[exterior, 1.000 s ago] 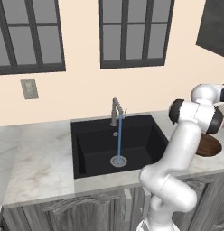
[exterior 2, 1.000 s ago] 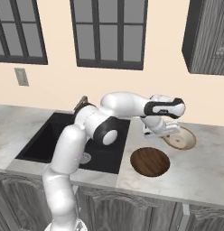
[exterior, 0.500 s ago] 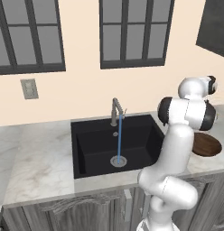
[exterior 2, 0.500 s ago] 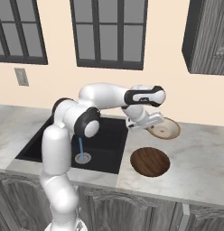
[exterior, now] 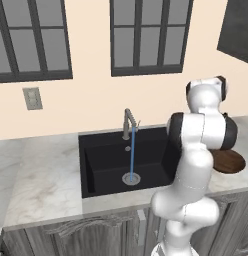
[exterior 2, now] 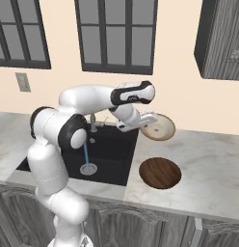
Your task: Rinse each bowl for a few seconds and place them down in the sink or on the counter.
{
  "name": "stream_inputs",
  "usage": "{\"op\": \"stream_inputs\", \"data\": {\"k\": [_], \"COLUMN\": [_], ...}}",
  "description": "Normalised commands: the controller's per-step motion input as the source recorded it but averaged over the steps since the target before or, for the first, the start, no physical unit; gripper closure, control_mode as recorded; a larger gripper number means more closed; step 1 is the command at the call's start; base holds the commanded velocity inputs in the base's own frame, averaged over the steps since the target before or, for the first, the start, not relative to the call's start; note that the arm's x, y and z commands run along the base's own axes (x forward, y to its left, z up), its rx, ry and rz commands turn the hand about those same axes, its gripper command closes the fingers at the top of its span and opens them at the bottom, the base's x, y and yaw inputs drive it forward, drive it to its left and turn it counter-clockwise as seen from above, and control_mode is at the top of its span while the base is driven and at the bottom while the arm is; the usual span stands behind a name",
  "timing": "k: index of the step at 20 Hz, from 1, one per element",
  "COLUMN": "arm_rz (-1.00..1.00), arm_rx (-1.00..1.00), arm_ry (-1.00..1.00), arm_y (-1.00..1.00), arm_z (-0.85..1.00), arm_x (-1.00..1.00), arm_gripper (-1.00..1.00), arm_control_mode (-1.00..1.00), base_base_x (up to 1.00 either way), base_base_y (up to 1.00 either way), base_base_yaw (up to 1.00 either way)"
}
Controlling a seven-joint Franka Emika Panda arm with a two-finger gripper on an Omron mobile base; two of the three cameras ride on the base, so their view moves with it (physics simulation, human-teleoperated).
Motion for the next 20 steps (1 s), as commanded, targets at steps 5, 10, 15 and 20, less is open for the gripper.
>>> {"op": "stream_inputs", "data": {"k": [5,10,15,20], "arm_rz": [-0.18,-0.18,-0.16,-0.13], "arm_rx": [0.07,0.15,0.21,0.23], "arm_ry": [-0.2,-0.16,-0.09,0.0], "arm_y": [0.64,0.51,0.45,0.23], "arm_z": [0.34,0.29,0.24,0.3], "arm_x": [-0.02,-0.05,-0.13,-0.13], "arm_gripper": [1.0,1.0,1.0,1.0], "arm_control_mode": [-1.0,-1.0,-1.0,-1.0], "base_base_x": [0.0,0.0,0.0,0.0], "base_base_y": [0.0,0.0,0.0,0.0], "base_base_yaw": [0.0,0.0,0.0,0.0]}}
